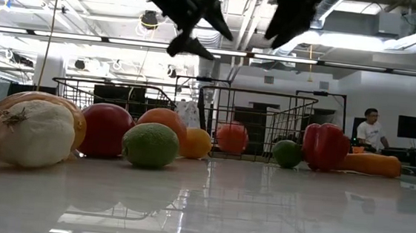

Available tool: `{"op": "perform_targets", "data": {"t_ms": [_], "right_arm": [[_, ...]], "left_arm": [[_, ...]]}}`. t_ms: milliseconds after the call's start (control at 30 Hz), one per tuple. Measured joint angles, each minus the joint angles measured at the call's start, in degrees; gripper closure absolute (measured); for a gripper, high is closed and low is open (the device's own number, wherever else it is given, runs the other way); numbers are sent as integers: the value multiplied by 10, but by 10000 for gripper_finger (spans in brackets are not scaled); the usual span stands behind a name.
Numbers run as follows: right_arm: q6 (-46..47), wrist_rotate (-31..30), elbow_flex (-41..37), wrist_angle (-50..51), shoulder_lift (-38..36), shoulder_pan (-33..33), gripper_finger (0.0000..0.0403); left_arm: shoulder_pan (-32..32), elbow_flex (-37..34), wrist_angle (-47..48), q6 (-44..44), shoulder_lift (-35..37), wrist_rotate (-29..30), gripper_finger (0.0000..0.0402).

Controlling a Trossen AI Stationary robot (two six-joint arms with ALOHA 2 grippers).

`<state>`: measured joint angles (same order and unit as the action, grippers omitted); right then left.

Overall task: Sort produce into baskets
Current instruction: Put the bell pepper into the right wire basket

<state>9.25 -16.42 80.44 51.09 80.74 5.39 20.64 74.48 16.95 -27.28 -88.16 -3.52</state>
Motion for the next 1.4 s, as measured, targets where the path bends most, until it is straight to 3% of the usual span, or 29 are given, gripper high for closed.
{"op": "perform_targets", "data": {"t_ms": [233, 433, 600, 900, 1200, 1400], "right_arm": [[159, -4, -15, 91, -63, -67, 20], [295, -36, -142, 82, -120, -128, 33], [371, -37, -259, -5, -162, -152, 42], [418, -34, -387, -81, -190, -154, 69], [419, -32, -429, -92, -231, -154, 74], [436, -25, -491, -194, -276, -132, 74]], "left_arm": [[-9, -4, 77, 60, 85, 51, 90], [-36, -60, 73, 78, 147, 60, 90], [-63, -124, 44, 67, 199, 73, 90], [-87, -194, 39, 30, 284, 76, 90], [-87, -195, 83, 24, 337, 128, 90], [-87, -194, 97, 16, 350, 140, 90]]}}
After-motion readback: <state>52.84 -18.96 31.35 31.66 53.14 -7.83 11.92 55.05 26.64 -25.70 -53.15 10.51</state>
